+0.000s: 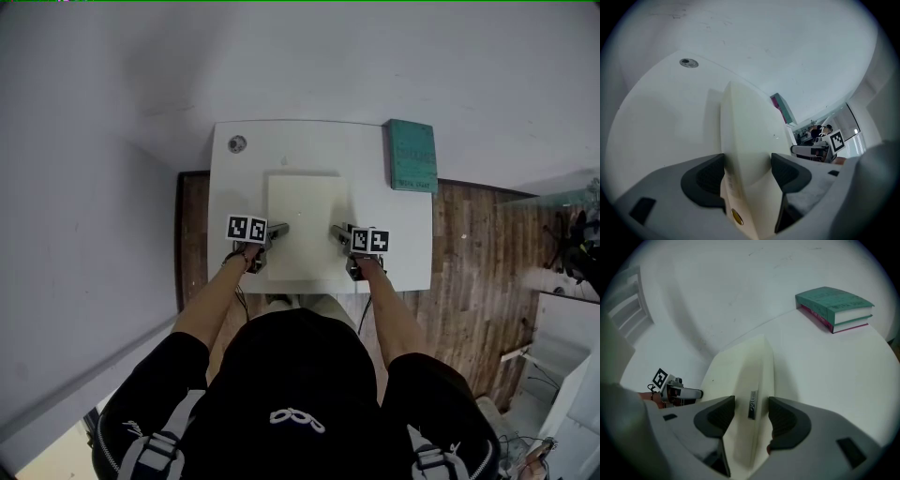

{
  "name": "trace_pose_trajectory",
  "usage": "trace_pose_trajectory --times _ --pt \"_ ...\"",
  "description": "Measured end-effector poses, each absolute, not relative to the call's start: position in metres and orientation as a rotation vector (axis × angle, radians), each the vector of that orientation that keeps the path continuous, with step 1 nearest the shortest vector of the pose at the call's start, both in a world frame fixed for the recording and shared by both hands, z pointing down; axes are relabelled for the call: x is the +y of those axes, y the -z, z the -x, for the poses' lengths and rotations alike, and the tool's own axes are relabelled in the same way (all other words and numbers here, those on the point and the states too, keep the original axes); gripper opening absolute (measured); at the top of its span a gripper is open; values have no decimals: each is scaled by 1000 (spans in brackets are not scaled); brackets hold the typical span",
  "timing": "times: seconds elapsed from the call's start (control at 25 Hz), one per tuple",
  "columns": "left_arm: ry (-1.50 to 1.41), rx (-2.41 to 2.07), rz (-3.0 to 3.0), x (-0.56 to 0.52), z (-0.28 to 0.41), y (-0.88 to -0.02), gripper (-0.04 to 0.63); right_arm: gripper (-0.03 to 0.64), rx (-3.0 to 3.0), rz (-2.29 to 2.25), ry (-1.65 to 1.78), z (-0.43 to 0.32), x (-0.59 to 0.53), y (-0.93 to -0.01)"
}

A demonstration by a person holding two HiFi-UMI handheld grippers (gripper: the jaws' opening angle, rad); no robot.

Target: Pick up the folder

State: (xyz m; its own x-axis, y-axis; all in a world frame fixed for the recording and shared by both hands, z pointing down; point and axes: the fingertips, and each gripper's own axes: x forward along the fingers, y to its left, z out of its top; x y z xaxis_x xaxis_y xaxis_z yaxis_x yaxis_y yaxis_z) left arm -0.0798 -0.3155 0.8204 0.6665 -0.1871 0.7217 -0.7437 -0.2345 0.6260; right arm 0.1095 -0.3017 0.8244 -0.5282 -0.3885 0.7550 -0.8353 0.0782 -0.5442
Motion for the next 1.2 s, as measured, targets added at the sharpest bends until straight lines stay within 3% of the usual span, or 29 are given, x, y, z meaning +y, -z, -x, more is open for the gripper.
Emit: trace_pose_trajectory --times 0.56,1.2 --pt "-544 -806 -1926 -335 77 -765 298 239 -2096 -1324 -1266 -113 -321 -765" --pt "-444 -933 -2286 -374 58 -635 298 236 -2302 -1470 -903 -129 -355 -635"
